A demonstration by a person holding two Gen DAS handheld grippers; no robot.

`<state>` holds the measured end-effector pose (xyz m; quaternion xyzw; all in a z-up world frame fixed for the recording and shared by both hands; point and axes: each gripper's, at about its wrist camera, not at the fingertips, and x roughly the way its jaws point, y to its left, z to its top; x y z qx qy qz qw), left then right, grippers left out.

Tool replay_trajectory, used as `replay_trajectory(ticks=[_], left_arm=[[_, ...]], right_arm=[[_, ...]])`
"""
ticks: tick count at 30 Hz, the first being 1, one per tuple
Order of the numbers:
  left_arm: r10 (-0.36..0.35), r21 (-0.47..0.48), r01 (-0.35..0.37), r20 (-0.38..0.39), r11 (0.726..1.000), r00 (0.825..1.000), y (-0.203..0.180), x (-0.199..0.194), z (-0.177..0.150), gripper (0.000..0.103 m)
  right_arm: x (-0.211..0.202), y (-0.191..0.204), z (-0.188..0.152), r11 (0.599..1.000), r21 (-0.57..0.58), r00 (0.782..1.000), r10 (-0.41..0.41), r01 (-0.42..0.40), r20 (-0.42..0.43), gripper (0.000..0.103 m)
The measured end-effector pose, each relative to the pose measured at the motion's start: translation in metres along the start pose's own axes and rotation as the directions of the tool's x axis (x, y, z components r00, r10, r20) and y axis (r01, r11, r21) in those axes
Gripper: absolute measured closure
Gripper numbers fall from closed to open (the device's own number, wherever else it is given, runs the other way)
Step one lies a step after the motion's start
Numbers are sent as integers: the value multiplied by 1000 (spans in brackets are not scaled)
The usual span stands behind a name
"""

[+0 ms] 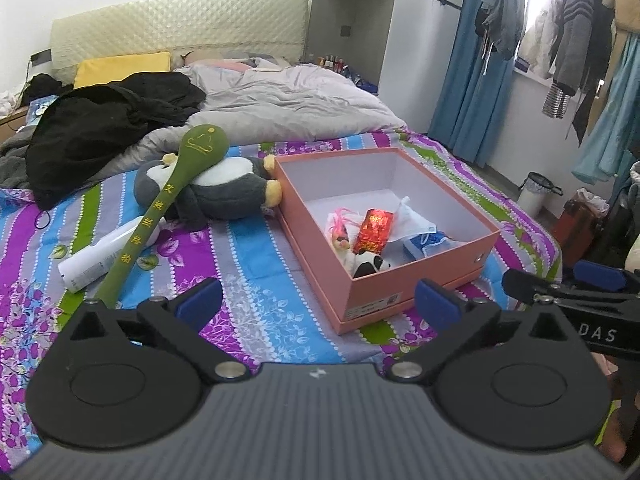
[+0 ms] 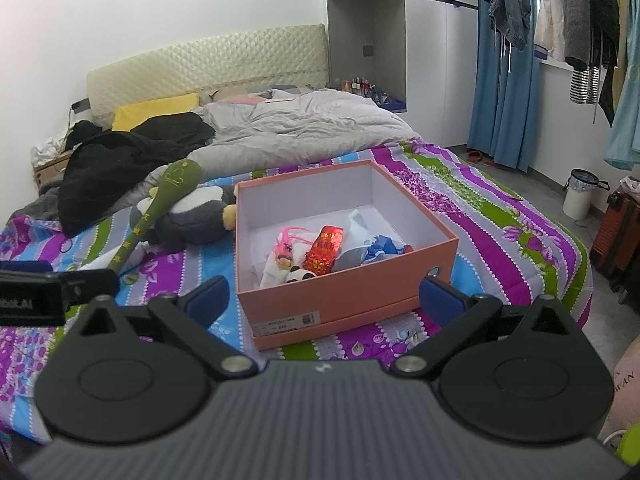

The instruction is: Organize soft objects

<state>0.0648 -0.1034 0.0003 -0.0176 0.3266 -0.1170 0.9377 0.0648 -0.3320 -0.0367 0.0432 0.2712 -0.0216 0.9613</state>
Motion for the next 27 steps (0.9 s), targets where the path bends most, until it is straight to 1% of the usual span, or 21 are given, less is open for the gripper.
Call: replay_trajectory(ticks=[4,9,13,16,21,27], left_arm=[[-18,-3,18,1,1000,1000,-2,3,0,0],[-20,-1,20,2,1000,1000,-3,0,1,0],[-7,9,7,17,1000,1000,-3,-4,3,0],[-22,1,22,25,1000,999,-2,-7,4,0],[-22,17,22,18,1000,1000,-4,-8,4,0],[-24,13,24,18,1000,1000,-4,-8,4,0]], right_arm=[[0,0,1,1000,-3,1000,-5,5,1,0],[-2,1,2,1000,-11,1000,-8,8,10,0],[-2,2,2,1000,-8,1000,-2,2,7,0],[-2,3,1,1000,-3,1000,10,-10,-1,0],[-2,6,0,1000,-2,1000,20,-20,-6,0],[-2,9,1,1000,-5,1000,20,-20,-2,0]])
